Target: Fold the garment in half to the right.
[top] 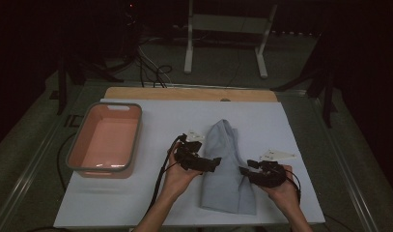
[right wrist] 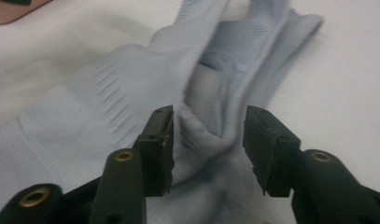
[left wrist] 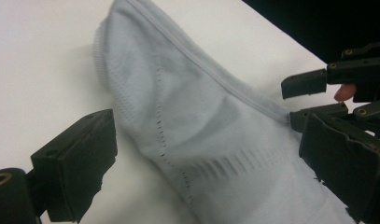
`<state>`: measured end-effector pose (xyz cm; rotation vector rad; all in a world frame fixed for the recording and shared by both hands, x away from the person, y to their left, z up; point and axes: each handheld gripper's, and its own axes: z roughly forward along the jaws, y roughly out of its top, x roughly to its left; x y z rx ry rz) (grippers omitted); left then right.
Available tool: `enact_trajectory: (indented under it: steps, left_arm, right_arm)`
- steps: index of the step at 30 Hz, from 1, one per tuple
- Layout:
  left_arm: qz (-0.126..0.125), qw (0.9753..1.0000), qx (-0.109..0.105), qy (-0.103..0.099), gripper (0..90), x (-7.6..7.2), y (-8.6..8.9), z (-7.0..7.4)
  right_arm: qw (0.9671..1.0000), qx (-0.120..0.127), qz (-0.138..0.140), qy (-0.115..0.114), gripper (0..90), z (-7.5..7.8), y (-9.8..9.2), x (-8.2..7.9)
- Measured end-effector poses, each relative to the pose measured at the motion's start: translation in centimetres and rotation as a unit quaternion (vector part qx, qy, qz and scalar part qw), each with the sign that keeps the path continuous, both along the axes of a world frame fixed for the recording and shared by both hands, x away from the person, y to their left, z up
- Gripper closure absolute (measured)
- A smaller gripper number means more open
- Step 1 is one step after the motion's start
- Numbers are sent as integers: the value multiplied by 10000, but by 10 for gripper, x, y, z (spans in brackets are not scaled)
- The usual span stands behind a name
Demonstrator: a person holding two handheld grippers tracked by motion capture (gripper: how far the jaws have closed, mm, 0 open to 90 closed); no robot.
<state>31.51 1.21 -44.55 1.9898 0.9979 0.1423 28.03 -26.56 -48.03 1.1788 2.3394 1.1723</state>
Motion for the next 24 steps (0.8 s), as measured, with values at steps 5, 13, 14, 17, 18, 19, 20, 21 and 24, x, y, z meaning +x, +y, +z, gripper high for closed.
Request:
enact_trajectory:
  steps: [5,13,14,17,18,19,20,21,24]
  left_arm:
    - [-7,10000,18,20,59,-1,7,-2]
    - [10,10000,39,-7,95,-3,7,-4]
    - [1,10000,49,-19,101,-3,7,-4]
    - [-25,10000,54,-30,119,-4,4,-5]
    - [-37,10000,52,-25,125,-4,3,-5]
    - [-41,10000,42,-18,133,-4,1,-6]
    - [-55,10000,47,-21,145,-5,-1,-6]
    - [-58,10000,46,-25,155,-5,-2,-7]
    - [-98,9999,66,-26,164,-5,-6,-8]
  right_arm:
    - [9998,-115,168,89,708,-3,8,5]
    - [9996,-48,252,-136,878,8,10,4]
    - [9996,-37,243,-170,878,10,10,4]
    - [9996,-21,181,-198,879,13,7,3]
    - [9996,-10,179,-201,879,13,6,2]
    - [9997,-22,150,-198,879,14,4,1]
    - [9997,-28,125,-195,879,14,3,1]
    - [9997,-20,112,-203,879,15,1,1]
    - [9997,-5,72,-213,879,16,-1,0]
